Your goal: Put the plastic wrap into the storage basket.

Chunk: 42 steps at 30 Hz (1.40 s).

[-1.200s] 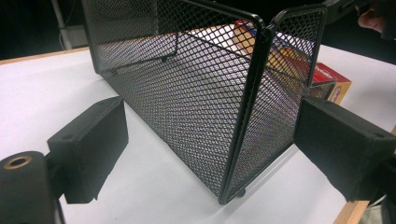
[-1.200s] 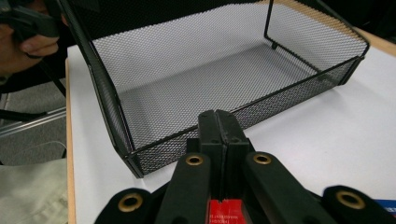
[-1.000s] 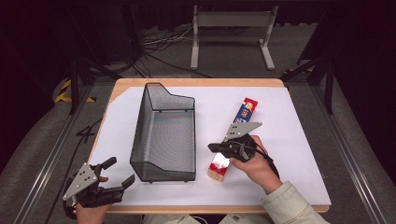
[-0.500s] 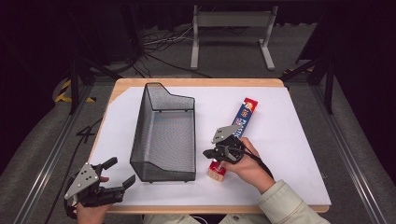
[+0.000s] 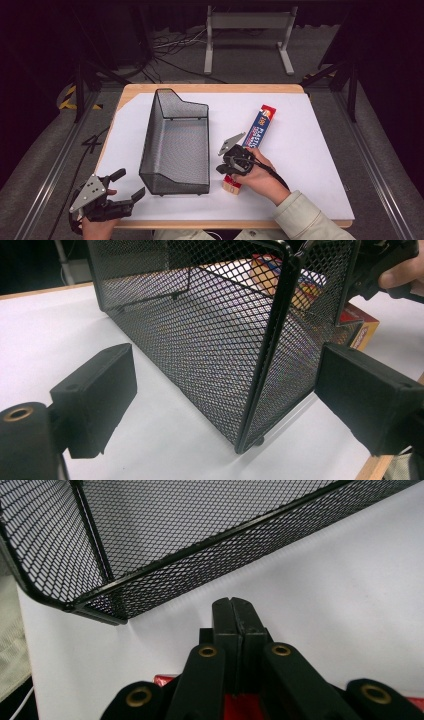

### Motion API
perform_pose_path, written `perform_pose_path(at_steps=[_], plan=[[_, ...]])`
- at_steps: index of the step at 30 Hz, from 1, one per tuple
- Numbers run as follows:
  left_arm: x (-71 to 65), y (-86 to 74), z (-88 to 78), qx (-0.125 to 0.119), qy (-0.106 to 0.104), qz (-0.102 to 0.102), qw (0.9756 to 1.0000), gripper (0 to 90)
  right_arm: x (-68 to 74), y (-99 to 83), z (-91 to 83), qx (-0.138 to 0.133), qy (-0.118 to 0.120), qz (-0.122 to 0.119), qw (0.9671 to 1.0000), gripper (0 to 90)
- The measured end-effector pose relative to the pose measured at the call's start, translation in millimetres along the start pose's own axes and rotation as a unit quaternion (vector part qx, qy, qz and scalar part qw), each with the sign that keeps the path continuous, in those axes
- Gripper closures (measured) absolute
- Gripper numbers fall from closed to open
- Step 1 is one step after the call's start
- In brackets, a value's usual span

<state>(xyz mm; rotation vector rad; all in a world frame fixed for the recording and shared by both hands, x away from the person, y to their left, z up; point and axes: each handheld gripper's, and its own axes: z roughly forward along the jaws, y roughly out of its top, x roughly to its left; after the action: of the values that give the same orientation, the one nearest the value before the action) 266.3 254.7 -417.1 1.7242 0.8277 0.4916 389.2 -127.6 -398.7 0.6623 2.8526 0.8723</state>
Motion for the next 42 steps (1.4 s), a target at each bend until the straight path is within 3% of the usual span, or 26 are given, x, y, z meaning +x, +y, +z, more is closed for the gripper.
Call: perform_pose_path(at_steps=[15,23,31,42], plan=[[0.7,-0.5,-1.0,-0.002,0.002,0.000,1.0000,10.7,6.3,9.0,17.8,0.077,0.017,-0.005,0.9969,90.0],[0.8,-0.9,-2.1,0.000,0.002,-0.003,1.0000,10.7,7.5,4.9,13.8,0.086,0.021,-0.005,0.9961,90.0],[0.2,-0.2,-0.2,0.000,0.002,0.002,1.0000,10.7,10.8,-10.9,2.8,0.084,0.016,-0.009,0.9962,90.0],[0.2,-0.4,-0.4,-0.002,0.003,-0.004,1.0000,10.7,9.9,-33.6,-17.2,0.092,0.009,0.003,0.9957,90.0]])
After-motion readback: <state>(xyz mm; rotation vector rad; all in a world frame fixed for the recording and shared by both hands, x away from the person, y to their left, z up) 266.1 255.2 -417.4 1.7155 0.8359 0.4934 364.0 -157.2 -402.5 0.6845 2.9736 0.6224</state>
